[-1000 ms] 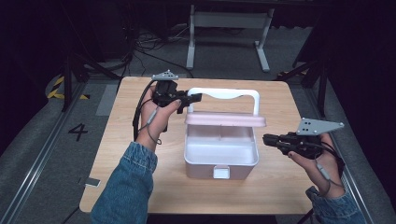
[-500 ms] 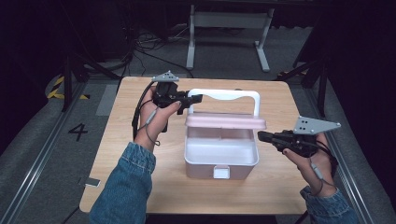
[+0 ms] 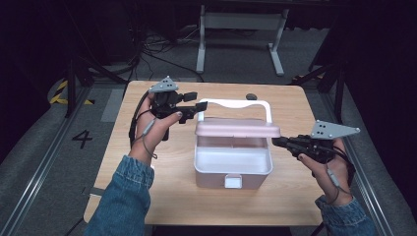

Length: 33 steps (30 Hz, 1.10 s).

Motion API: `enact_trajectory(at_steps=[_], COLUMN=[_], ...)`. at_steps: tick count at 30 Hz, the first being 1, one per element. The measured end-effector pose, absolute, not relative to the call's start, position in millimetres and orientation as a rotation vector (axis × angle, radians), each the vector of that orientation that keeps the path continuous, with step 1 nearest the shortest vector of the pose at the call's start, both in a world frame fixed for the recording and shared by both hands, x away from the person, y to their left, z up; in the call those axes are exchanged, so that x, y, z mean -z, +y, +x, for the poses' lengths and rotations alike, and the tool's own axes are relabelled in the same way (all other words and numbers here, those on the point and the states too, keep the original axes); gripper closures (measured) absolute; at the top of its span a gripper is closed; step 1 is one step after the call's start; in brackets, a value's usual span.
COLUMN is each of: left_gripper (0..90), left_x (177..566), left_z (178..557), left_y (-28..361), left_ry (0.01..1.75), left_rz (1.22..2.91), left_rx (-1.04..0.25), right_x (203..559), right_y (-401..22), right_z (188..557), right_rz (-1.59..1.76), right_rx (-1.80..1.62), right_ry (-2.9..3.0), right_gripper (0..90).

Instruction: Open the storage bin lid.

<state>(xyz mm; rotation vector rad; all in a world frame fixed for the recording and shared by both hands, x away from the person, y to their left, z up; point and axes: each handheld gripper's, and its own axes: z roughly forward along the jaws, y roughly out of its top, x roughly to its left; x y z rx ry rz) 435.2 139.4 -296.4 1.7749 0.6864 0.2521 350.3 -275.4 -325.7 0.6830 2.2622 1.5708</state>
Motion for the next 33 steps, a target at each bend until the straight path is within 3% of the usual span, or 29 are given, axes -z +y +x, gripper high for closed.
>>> enact_trajectory(at_steps=[17,33], left_gripper=[41.5,35.6], left_x=[289,300], left_z=[389,373], left_y=[176,164], left_ry=[0.628,0.579], left_rz=[1.765,1.814], left_rx=[-0.339,-0.366], right_x=[320,314], right_y=[-276,-279], right_z=[355,362], right_rz=[0.726,0.749], right_rx=[-1.649,-1.671], right_ry=[2.175,2.136], right_gripper=[90.0,90.0])
